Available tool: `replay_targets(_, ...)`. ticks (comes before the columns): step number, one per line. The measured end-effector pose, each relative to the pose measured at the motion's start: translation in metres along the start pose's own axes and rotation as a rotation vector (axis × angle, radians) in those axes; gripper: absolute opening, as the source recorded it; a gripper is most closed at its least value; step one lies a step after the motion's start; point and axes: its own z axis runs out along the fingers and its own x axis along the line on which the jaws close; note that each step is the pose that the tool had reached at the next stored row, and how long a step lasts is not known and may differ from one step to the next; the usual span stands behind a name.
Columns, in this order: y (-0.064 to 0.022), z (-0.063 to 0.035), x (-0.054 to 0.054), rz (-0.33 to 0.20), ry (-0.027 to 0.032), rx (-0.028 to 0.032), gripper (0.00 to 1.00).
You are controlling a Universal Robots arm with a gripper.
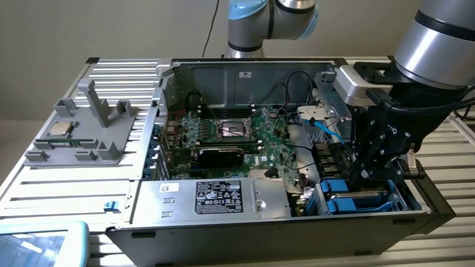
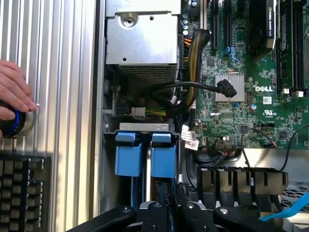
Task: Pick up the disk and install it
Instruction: 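Insert the second disk wire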
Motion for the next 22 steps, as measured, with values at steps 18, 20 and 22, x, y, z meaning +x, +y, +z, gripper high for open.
replay_targets(18,-0.0010,0.0020,0.0031,0.000,-0.0062,0.0000,0.16)
replay_targets(20,-0.0011,0.0020,0.0031,0.000,-0.0064,0.0000,0.16)
replay_targets(22,-0.0010,0.0021,0.0031,0.000,-0.0066,0.0000,0.16)
